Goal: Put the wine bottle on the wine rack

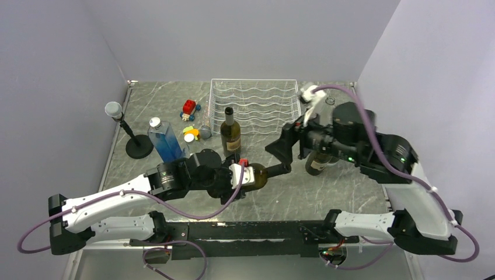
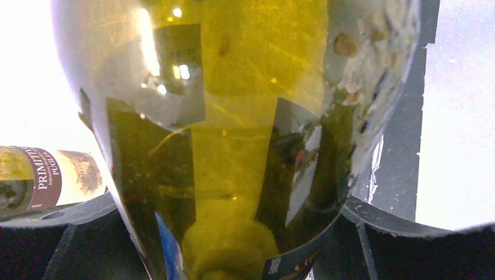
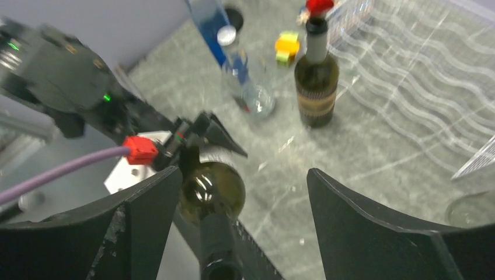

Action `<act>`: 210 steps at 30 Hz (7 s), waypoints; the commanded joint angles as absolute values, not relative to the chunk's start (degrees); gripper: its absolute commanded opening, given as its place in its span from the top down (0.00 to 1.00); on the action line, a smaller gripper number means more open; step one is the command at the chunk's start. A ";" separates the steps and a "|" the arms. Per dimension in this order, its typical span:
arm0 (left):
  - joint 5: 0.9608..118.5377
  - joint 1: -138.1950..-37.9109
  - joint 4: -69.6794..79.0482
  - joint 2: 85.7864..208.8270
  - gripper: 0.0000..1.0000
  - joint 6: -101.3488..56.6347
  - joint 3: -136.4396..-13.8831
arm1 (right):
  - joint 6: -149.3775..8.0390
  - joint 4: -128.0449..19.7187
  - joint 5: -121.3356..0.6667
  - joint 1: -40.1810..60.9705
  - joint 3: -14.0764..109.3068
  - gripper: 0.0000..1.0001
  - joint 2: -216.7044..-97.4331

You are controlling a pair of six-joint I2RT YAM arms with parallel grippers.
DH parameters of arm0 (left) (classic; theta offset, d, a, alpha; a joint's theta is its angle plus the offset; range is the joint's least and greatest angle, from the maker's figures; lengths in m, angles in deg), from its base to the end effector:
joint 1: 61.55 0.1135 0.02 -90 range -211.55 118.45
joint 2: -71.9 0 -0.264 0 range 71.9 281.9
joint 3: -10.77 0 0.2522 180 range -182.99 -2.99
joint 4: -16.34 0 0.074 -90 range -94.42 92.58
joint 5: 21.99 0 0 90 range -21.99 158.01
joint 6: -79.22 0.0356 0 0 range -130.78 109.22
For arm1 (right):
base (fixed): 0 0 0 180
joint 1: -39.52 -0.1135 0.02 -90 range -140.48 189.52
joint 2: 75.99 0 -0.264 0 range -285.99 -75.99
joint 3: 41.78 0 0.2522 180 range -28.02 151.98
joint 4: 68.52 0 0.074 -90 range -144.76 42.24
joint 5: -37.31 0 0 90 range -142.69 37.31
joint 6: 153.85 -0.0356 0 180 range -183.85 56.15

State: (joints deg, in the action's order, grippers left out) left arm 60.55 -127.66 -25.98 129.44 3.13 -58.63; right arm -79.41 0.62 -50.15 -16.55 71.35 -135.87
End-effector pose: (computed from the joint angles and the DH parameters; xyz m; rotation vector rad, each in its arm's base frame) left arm 0.0846 -0.2024 0.3327 1.4578 1.6108 -0.6734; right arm 0.0816 0.1184 0.5139 -0.6380 1.8223 0.8183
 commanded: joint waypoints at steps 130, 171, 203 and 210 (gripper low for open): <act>108.17 -142.73 -2.77 115.15 0.01 -22.15 -53.64 | -90.48 -3.79 -38.89 -1.76 29.62 1.00 -134.17; 110.11 -142.71 -3.77 115.34 0.01 -25.24 -53.19 | -100.76 -36.23 -27.89 1.99 13.20 1.00 -141.65; 104.88 -142.77 -5.33 118.20 0.01 -27.46 -54.76 | -88.45 -78.02 -26.94 9.76 8.79 1.00 -159.92; 104.29 -142.71 -6.21 118.70 0.01 -28.11 -55.34 | -86.83 -80.37 -34.01 12.96 11.21 1.00 -163.92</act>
